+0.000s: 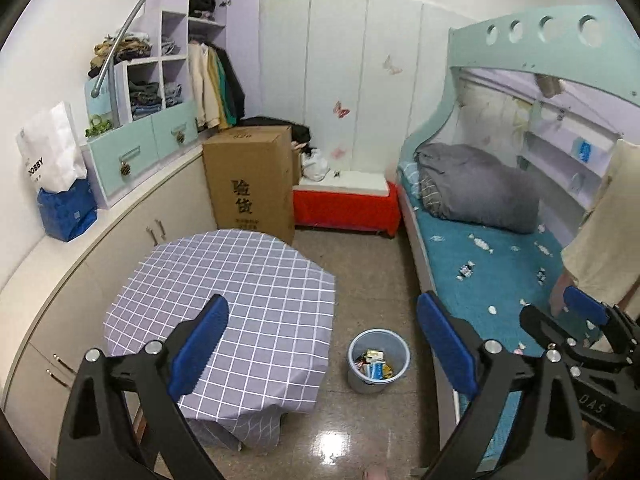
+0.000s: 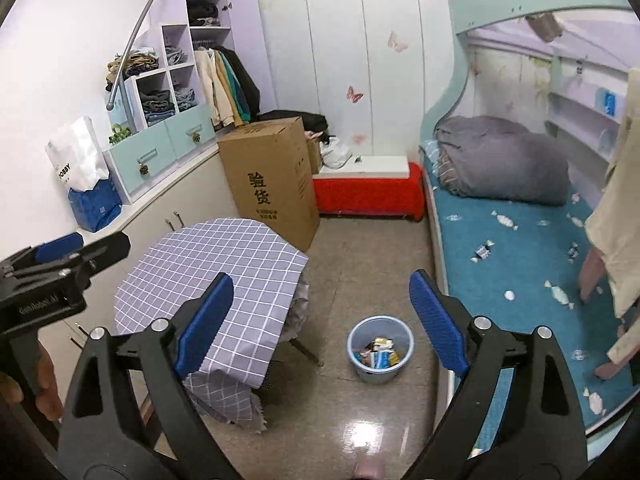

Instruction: Collect trash

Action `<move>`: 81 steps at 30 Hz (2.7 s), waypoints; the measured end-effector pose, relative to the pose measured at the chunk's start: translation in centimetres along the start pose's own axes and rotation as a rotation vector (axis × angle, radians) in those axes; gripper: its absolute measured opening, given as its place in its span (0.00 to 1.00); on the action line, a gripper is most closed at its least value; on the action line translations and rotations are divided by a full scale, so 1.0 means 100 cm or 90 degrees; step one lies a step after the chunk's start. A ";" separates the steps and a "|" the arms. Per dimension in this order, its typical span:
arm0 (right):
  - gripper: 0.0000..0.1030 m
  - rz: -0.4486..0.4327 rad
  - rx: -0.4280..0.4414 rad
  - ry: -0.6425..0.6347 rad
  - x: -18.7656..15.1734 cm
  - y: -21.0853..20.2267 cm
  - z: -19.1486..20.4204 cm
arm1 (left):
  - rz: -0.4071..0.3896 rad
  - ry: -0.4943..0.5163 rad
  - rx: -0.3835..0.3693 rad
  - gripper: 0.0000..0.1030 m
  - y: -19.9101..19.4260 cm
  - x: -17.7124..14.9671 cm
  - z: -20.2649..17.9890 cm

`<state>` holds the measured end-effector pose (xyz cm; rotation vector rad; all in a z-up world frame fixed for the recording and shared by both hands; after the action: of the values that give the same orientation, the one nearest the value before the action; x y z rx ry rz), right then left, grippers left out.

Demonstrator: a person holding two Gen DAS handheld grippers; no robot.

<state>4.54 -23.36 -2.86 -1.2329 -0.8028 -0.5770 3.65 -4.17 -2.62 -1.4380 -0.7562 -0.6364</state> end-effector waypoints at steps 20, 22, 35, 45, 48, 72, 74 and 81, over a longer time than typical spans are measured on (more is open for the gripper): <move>0.89 -0.034 -0.001 -0.032 -0.027 -0.067 0.002 | -0.027 0.011 -0.009 0.93 -0.057 -0.034 -0.030; 0.89 -0.032 0.002 -0.032 -0.030 -0.068 0.002 | -0.030 0.016 -0.007 0.93 -0.059 -0.035 -0.030; 0.89 -0.029 0.010 -0.027 -0.038 -0.070 0.005 | -0.040 0.019 0.002 0.93 -0.068 -0.041 -0.026; 0.89 -0.020 0.011 -0.026 -0.040 -0.069 0.007 | -0.037 0.016 0.003 0.93 -0.069 -0.042 -0.029; 0.89 -0.019 0.011 -0.025 -0.040 -0.069 0.008 | -0.036 0.016 0.001 0.93 -0.069 -0.041 -0.029; 0.89 -0.007 0.017 -0.017 -0.051 -0.063 0.008 | -0.030 0.018 0.006 0.93 -0.067 -0.043 -0.035; 0.89 -0.006 0.017 -0.016 -0.052 -0.062 0.008 | -0.031 0.019 0.003 0.93 -0.067 -0.043 -0.034; 0.89 0.000 0.017 -0.012 -0.055 -0.060 0.009 | -0.028 0.019 0.004 0.93 -0.066 -0.044 -0.034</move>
<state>-3.59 -24.14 -3.58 -1.2161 -0.8240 -0.5539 -3.95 -8.13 -1.86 -1.4067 -0.7681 -0.6872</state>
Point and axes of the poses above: each gripper's, at about its wrist camera, not at the fingertips, and y roughly the way its jaws point, z to its left, x to its top, the point moved 3 cm from there along y, roughly the way its jaws point, and after that the axes turned 4 degrees about z, right-handed, at the moved point
